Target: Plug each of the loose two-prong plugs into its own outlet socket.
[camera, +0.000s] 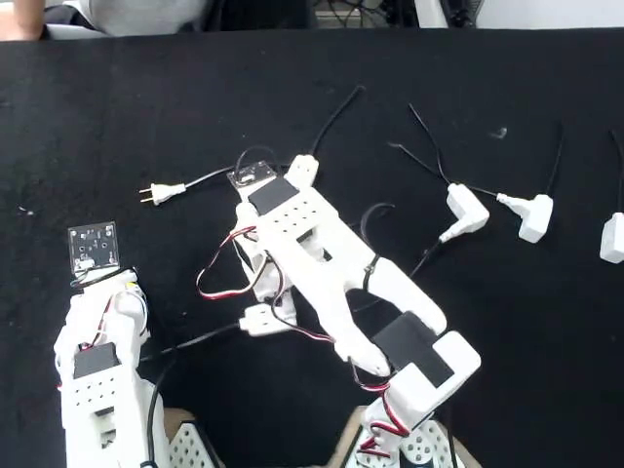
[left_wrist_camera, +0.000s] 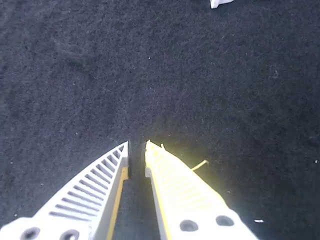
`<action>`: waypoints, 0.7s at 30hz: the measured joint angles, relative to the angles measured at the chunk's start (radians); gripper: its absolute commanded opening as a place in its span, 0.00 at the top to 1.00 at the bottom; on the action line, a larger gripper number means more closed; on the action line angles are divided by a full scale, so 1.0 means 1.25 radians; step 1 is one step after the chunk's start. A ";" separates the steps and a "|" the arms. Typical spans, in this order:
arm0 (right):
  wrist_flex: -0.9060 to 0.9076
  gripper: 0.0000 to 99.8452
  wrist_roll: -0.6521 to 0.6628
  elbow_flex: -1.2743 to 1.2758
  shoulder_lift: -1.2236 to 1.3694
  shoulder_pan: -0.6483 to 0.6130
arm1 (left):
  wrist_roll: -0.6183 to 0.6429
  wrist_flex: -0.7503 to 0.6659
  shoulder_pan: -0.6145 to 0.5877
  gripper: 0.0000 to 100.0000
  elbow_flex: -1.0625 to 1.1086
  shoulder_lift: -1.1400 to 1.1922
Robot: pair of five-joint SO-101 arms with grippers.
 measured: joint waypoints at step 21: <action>-0.088 0.99 0.113 0.000 0.000 -0.007 | 0.000 0.000 0.000 0.94 0.000 0.000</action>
